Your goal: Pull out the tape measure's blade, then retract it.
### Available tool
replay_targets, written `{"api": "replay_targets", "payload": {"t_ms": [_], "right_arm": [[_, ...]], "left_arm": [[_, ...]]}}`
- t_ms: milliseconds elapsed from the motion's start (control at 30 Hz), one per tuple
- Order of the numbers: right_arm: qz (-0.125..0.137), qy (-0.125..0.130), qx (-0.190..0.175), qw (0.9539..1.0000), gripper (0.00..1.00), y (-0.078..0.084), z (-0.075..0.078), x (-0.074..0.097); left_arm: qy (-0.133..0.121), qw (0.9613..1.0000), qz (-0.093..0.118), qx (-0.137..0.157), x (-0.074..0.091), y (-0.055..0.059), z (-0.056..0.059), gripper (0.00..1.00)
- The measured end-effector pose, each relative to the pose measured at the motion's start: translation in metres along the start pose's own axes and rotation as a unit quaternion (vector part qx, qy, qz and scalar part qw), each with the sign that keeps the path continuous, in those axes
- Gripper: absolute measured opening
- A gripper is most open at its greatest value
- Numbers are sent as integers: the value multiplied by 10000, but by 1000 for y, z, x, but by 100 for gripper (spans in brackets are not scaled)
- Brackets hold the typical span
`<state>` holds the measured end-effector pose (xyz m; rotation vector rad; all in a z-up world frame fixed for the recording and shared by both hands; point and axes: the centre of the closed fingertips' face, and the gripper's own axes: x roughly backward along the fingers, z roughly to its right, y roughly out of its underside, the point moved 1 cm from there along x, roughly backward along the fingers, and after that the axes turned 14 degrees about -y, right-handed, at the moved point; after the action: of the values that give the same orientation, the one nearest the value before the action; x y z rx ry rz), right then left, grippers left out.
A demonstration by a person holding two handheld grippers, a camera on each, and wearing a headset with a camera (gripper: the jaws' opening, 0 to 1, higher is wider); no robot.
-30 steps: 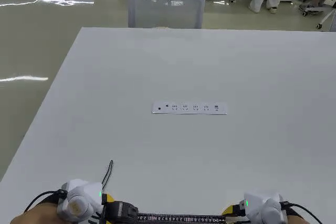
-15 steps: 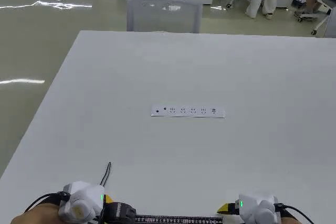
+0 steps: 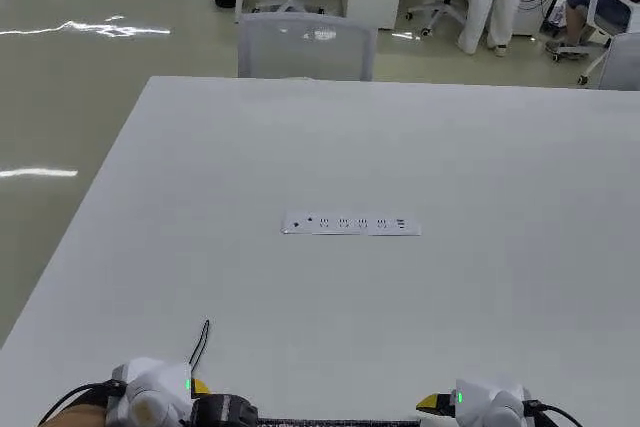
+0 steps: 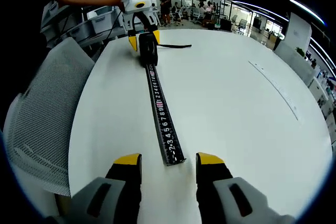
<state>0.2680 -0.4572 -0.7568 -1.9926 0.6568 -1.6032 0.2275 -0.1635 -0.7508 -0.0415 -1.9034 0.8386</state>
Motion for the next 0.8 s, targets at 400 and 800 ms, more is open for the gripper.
{"api": "replay_targets", "payload": {"t_ms": [400,800], "right_arm": [[294,495,-597,9966,53,0,-13,12],[592,922,-1125,9876,64,0,-29,22]], "left_arm": [[-495,9957,114,770,23,1,4,49],[-1099,9806,387,1576,45,-11,7,59]]}}
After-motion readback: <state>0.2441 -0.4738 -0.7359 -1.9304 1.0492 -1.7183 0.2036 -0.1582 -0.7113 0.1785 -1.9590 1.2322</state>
